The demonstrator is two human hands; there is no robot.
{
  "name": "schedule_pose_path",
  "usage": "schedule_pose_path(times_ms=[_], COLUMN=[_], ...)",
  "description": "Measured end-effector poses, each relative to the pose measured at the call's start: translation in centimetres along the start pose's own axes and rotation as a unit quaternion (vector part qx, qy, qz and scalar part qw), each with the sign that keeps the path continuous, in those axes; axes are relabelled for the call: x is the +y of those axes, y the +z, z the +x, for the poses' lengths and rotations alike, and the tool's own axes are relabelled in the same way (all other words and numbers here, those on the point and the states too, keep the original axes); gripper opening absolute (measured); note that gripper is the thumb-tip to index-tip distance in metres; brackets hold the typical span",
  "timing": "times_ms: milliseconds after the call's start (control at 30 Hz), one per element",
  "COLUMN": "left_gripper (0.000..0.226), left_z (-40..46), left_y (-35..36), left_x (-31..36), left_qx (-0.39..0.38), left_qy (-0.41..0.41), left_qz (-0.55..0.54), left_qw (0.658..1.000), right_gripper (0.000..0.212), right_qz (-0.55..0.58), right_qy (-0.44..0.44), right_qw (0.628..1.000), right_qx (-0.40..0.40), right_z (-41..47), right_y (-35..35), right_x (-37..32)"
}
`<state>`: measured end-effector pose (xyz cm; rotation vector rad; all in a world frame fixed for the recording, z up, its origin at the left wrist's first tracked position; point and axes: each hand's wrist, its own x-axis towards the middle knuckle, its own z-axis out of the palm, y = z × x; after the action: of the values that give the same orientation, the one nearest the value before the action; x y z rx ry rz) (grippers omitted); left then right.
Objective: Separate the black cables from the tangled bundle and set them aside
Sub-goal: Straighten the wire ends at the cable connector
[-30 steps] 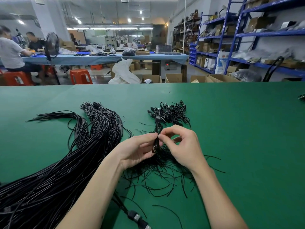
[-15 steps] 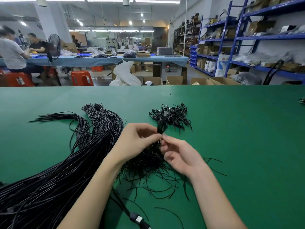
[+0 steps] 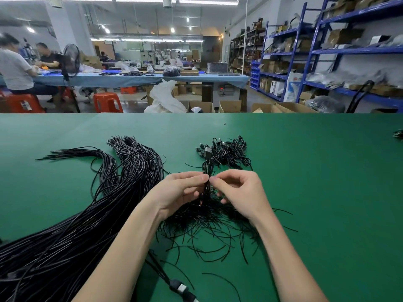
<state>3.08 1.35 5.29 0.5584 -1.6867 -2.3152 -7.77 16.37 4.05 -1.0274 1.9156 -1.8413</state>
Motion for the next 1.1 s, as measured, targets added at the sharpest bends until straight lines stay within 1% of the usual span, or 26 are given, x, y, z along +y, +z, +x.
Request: schedule_pose_path(times_ms=[67,100,133,167,200,233,267,300,333,367,400,433,467,500,567,633,767,833,900,967,1033,1100], left_gripper=[0.031,0.031,0.031,0.029,0.028,0.027,0.026,0.024,0.020,0.017,0.016,0.015,0.016,0.018,0.026,0.033,0.034,0.034,0.037,0.039,0.043,0.043], left_z=[-0.1,-0.2,-0.3,-0.4,-0.4,-0.4,-0.4,-0.3,-0.1,0.0,0.1,0.1,0.1,0.2,0.2,0.3,0.4,0.4,0.4,0.5,0.7,0.9], left_y=[0.1,0.2,0.2,0.2,0.2,0.1,0.0,0.0,0.0,0.0,0.0,0.0,0.0,0.1,0.3,0.2,0.1,0.0,-0.2,-0.3,-0.1,0.1], left_x=[0.0,0.0,0.1,0.2,0.3,0.4,0.6,0.6,0.6,0.5,0.3,0.2,0.1,0.1,0.1,0.1,0.1,-0.1,-0.2,-0.2,-0.4,-0.9], left_qx=[0.012,0.024,0.034,0.036,0.034,0.034,0.040,0.051,0.061,0.069,0.074,0.076,0.076,0.075,0.071,0.064,0.038,0.023,0.008,0.003,0.028,0.067], left_qy=[0.048,0.078,0.108,0.134,0.152,0.161,0.160,0.150,0.134,0.114,0.090,0.067,0.046,0.029,0.000,-0.018,-0.028,-0.028,-0.031,-0.020,0.007,0.040], left_qz=[0.046,0.078,0.110,0.134,0.148,0.155,0.157,0.152,0.136,0.111,0.080,0.050,0.024,0.002,-0.033,-0.052,-0.046,-0.041,-0.037,-0.023,0.003,0.016], left_qw=[0.998,0.994,0.987,0.981,0.977,0.974,0.974,0.976,0.980,0.985,0.990,0.994,0.996,0.997,0.997,0.996,0.998,0.999,0.999,1.000,1.000,0.997], right_gripper=[0.017,0.021,0.022,0.019,0.014,0.010,0.009,0.009,0.010,0.015,0.018,0.019,0.016,0.012,0.007,0.005,0.005,0.005,0.008,0.009,0.012,0.018], right_qz=[0.023,0.069,0.144,0.241,0.341,0.412,0.441,0.425,0.364,0.277,0.185,0.105,0.042,-0.021,-0.133,-0.171,-0.151,-0.137,-0.105,-0.004,0.111,0.119], right_qy=[0.020,0.058,0.118,0.196,0.266,0.308,0.316,0.305,0.276,0.228,0.167,0.102,0.040,-0.019,-0.115,-0.166,-0.173,-0.145,-0.082,0.014,0.107,0.158], right_qw=[0.999,0.996,0.983,0.950,0.901,0.855,0.836,0.848,0.886,0.932,0.968,0.989,0.998,0.999,0.983,0.969,0.971,0.978,0.990,1.000,0.988,0.980], right_qx=[0.018,0.013,0.004,-0.017,-0.042,-0.064,-0.080,-0.086,-0.079,-0.058,-0.026,0.001,0.015,0.025,0.052,0.067,0.069,0.060,0.035,-0.014,-0.031,-0.014], right_z=[0.1,0.1,0.2,0.2,0.1,0.0,-0.1,0.0,0.0,0.1,0.2,0.3,0.3,0.3,0.1,0.2,0.2,0.2,0.1,0.1,0.1,0.2], right_y=[0.6,0.9,0.9,1.0,1.0,1.0,1.1,1.3,1.4,1.5,1.4,1.3,1.0,0.8,0.6,0.5,0.4,0.5,0.5,0.5,0.8,1.2], right_x=[-0.1,-0.3,-0.3,-0.4,-0.5,-0.5,-0.3,-0.1,0.0,0.1,0.3,0.5,0.6,0.9,1.4,1.4,1.5,1.8,2.0,1.7,1.3,1.1])
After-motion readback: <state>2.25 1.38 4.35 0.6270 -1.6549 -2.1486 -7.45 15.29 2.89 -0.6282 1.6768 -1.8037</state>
